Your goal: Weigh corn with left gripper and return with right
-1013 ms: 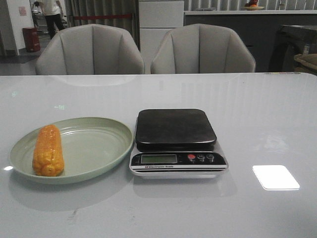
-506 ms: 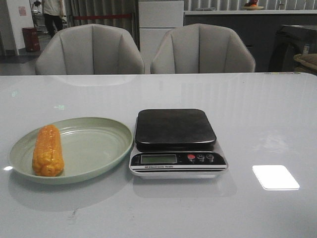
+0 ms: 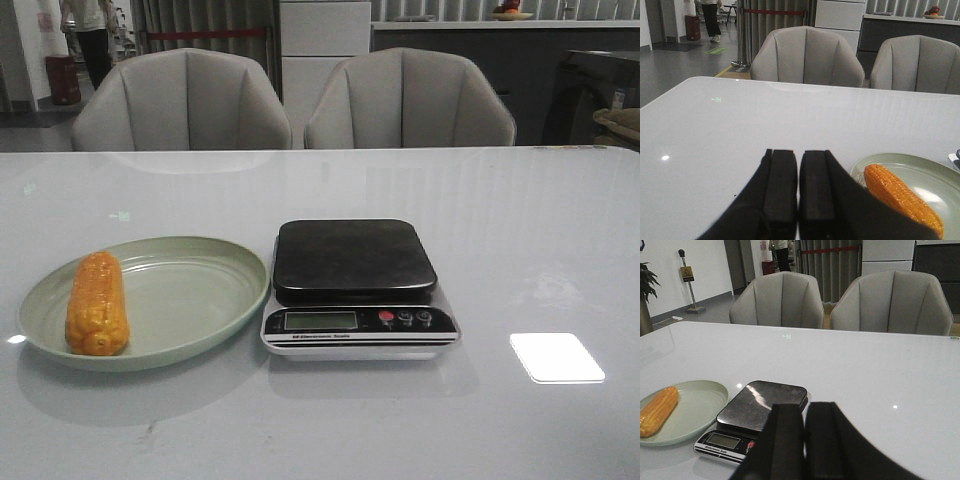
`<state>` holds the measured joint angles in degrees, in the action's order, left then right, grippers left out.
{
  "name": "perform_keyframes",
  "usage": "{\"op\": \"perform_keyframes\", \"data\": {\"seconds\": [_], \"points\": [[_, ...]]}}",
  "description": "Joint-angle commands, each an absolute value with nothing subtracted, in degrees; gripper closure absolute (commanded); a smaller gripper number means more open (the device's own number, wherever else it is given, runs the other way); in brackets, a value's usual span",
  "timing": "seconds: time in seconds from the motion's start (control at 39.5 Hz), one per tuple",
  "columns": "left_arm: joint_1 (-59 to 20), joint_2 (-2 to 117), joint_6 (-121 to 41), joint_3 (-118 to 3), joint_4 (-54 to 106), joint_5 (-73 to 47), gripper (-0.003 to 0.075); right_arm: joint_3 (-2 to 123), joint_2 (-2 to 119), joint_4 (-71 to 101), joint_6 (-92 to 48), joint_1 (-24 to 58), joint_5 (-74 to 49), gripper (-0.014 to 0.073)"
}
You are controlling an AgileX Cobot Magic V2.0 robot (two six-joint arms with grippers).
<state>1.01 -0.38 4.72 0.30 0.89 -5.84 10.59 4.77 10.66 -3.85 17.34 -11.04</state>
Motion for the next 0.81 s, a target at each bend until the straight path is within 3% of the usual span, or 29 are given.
{"op": "perform_keyframes", "data": {"seconds": [0.0, 0.78], "points": [[1.1, -1.5, 5.3, 2.1, 0.9, -1.0, 0.0587, 12.0, 5.5, 10.8, -4.4, 17.1, -6.7, 0.0428], [1.1, -1.5, 5.3, 2.1, 0.9, -1.0, 0.0587, 11.2, 5.5, 10.8, -4.5, 17.0, -6.3, 0.0428]]}}
